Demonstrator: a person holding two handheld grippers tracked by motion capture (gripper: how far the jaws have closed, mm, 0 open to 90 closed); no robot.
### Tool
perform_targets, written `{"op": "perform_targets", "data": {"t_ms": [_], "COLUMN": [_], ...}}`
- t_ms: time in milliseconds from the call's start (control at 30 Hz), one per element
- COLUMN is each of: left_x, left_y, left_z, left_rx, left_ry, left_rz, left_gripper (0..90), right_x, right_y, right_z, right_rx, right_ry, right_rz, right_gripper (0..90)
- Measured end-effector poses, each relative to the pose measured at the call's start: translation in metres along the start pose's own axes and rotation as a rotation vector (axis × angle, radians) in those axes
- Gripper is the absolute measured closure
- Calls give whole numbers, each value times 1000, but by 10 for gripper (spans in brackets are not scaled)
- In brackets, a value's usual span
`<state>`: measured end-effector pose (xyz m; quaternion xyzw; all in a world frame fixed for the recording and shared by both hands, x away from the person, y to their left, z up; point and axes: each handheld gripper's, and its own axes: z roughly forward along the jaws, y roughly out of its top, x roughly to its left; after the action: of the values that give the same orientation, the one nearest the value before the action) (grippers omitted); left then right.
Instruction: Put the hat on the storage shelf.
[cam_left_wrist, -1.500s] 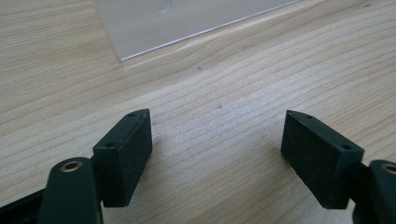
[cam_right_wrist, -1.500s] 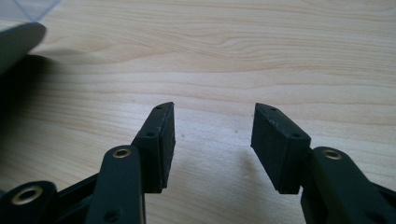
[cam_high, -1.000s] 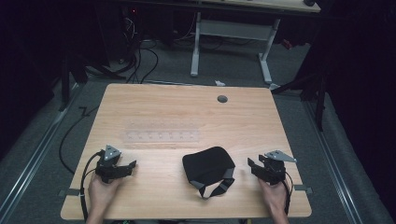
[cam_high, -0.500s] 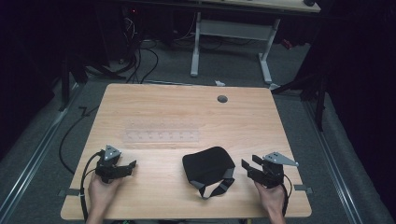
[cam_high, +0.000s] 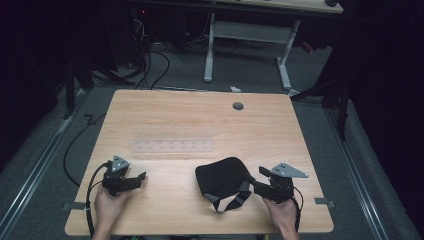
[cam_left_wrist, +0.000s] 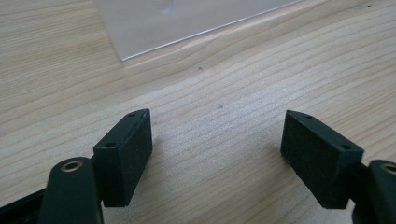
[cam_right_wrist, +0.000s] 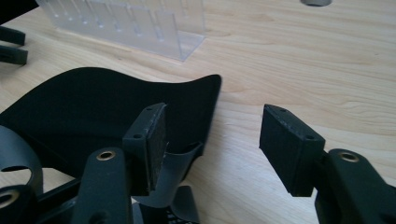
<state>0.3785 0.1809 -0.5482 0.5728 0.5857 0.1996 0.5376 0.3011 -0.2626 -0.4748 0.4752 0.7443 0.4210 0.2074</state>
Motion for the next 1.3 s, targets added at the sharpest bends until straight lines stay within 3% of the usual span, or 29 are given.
{"op": "perform_targets", "data": {"t_ms": [533, 1000, 1300], "left_x": [0, 0, 0], "left_y": [0, 0, 0], "left_z": [0, 0, 0], "left_rx": [0, 0, 0], "left_ry": [0, 0, 0], "left_rz": [0, 0, 0], "left_gripper": [254, 254, 254], "right_x": [11, 8, 7], "right_y": [-6, -11, -17], "right_z": [21, 30, 42], "right_rx": [32, 58, 91], "right_ry": [47, 42, 82], "right_rz": [12, 33, 53], "right_gripper": [369, 360, 393]}}
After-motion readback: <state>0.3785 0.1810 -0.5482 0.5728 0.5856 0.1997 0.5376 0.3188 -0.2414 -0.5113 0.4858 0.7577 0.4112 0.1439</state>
